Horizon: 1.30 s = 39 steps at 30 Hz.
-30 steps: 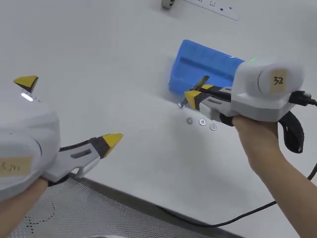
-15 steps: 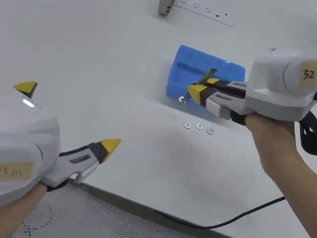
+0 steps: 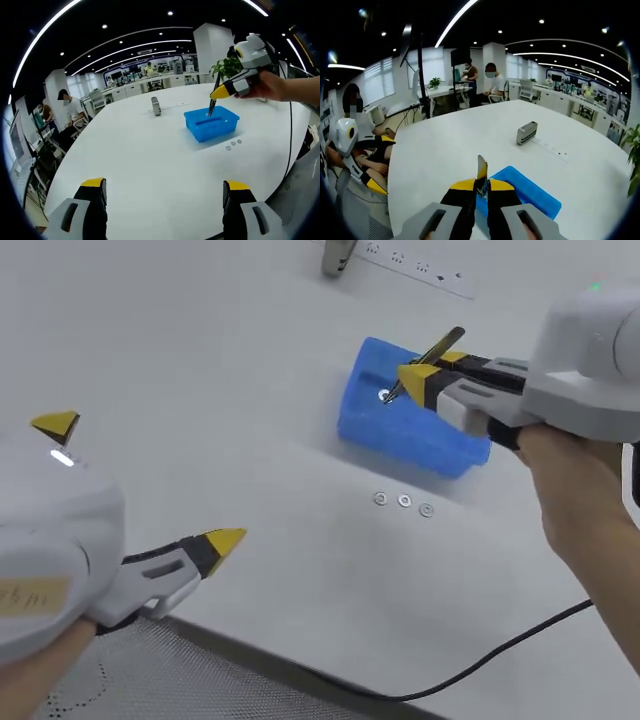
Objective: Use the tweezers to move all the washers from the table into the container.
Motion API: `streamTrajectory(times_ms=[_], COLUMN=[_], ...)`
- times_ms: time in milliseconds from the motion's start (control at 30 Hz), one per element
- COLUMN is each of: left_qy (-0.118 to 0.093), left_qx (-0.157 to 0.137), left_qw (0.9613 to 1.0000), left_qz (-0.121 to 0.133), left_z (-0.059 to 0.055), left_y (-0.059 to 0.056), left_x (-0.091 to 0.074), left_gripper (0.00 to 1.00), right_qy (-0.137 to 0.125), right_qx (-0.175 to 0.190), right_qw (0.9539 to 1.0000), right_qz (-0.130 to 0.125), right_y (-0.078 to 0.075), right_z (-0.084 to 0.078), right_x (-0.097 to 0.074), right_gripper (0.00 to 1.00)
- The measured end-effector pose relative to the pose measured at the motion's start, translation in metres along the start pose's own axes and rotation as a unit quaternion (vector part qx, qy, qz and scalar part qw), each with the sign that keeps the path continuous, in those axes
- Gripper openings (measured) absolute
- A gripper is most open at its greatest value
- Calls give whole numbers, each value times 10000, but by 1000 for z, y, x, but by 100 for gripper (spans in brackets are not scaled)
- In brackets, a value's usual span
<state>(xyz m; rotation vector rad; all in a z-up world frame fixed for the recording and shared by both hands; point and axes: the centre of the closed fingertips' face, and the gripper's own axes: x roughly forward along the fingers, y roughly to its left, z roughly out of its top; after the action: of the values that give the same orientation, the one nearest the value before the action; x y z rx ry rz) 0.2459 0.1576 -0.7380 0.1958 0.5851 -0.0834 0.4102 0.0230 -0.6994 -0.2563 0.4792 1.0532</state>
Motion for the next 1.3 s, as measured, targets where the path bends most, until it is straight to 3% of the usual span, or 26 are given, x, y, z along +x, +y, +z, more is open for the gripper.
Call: streamTrajectory(times_ms=[267, 633, 933, 1300], left_qy=[17, 50, 66, 83], left_qx=[29, 34, 48, 64], left_qw=[10000, 10000, 10000, 9999], left_qz=[-22, -25, -15, -5], left_z=[-1, -1, -2, -3], left_y=[-1, -2, -2, -2], left_x=[0, -1, 0, 0], left_gripper=[99, 99, 99, 99], right_qy=[227, 540, 662, 588], right_qx=[-32, 72, 78, 200], right_qw=[9996, 9983, 9975, 9977], right_qz=[-138, -189, -226, -262], right_y=[-14, -13, -14, -13], right_z=[-21, -53, -63, -60], right_x=[14, 31, 36, 34], right_gripper=[4, 4, 4, 5])
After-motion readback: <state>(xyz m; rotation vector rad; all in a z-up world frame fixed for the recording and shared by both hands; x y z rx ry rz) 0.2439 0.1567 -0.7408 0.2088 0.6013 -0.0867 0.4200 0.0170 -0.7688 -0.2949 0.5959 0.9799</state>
